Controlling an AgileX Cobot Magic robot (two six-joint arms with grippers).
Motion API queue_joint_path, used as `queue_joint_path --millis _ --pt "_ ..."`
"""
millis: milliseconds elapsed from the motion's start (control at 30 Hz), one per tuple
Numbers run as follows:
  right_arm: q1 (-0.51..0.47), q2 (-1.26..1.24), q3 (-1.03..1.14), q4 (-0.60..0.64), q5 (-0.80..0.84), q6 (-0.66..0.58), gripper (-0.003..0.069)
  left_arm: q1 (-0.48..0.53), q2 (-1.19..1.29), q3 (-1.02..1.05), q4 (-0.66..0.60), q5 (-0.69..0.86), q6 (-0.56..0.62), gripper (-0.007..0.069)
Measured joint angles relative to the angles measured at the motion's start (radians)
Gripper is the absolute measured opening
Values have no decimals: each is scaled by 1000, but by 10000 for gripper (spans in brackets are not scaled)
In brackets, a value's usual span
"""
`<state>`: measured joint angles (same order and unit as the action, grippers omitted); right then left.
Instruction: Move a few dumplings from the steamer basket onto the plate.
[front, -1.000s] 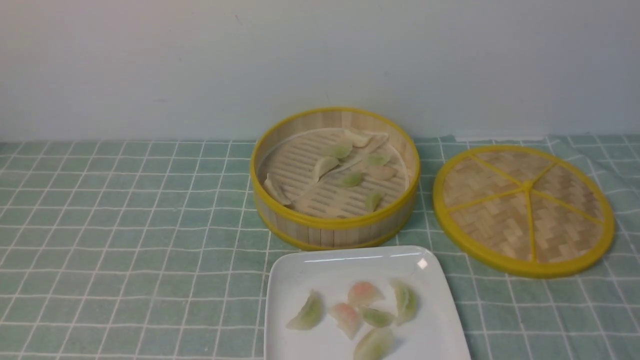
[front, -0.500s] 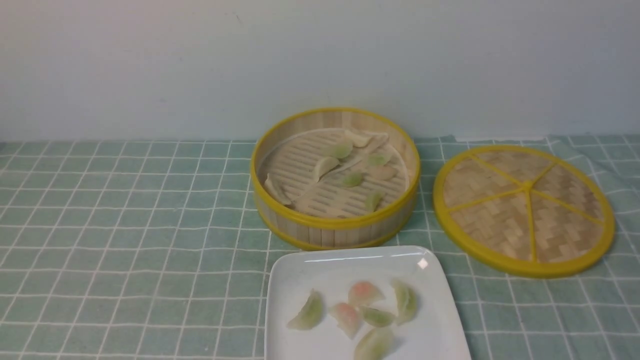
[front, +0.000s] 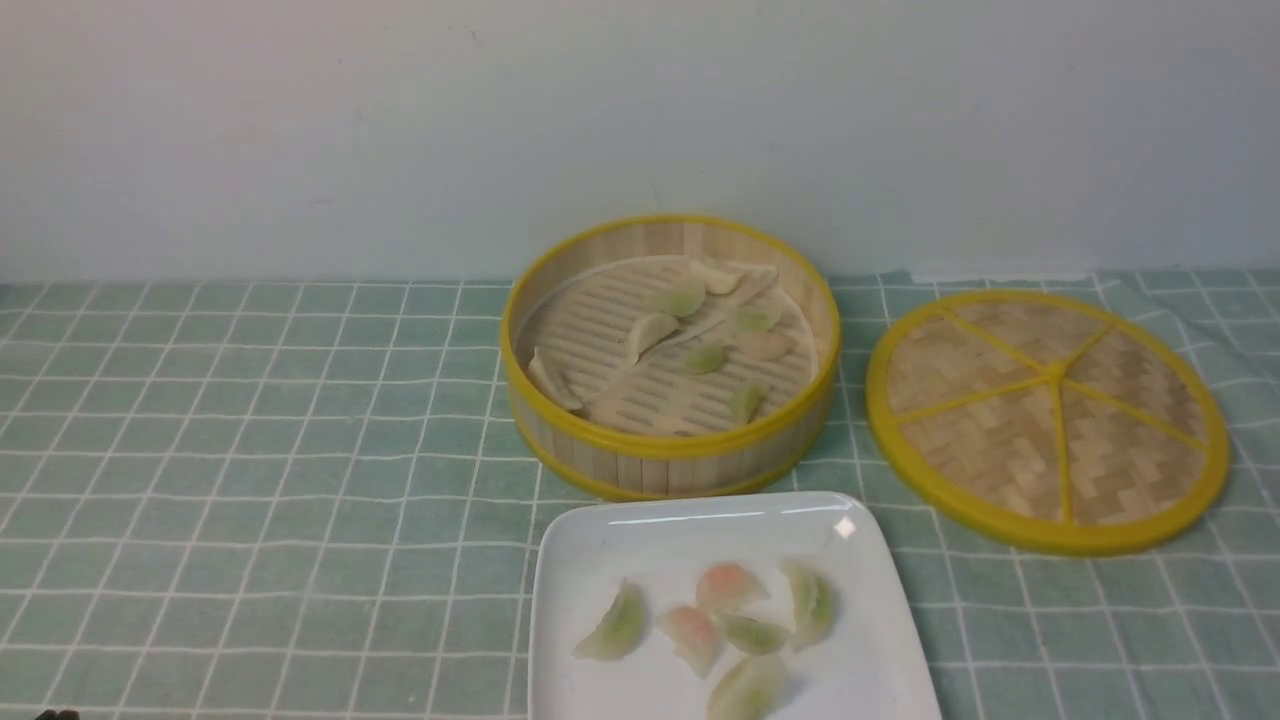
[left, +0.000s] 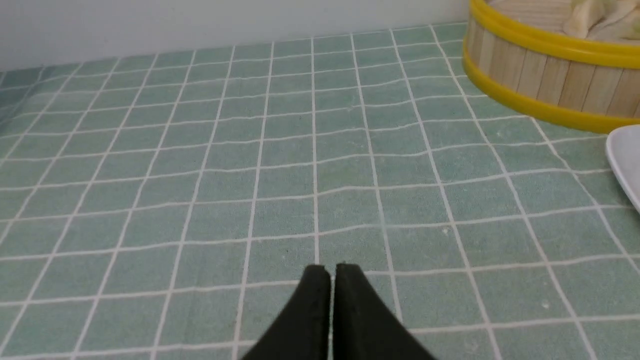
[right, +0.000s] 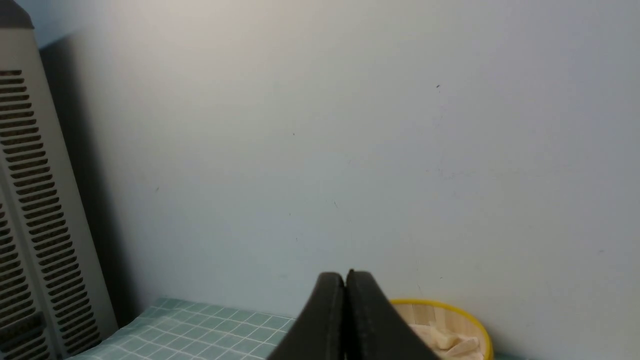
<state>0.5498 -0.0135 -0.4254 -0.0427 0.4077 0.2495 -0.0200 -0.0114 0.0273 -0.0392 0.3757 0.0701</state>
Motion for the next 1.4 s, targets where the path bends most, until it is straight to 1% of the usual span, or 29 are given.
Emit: queue_joint_path --millis 867,967,1100,1233,1267,1300,1333,1400 --pt "0 0 0 -1 8 -2 -12 0 0 0 0 0 0 -6" --pt "0 0 4 10 7 -40 -12 0 0 0 0 0 0 -6" --pt "0 0 45 31 -21 -141 -12 0 0 0 0 0 0 -6" --pt "0 0 94 30 -42 -169 -12 0 0 0 0 1 0 -6" --pt "-5 0 112 29 -45 -172 -12 0 0 0 0 1 0 -6" --pt "-33 0 136 29 -46 -174 -12 0 0 0 0 1 0 -6" --pt "-33 0 141 29 -46 -174 -12 0 0 0 0 1 0 -6" --pt "-155 0 210 29 -46 -177 -12 0 0 0 0 1 0 -6"
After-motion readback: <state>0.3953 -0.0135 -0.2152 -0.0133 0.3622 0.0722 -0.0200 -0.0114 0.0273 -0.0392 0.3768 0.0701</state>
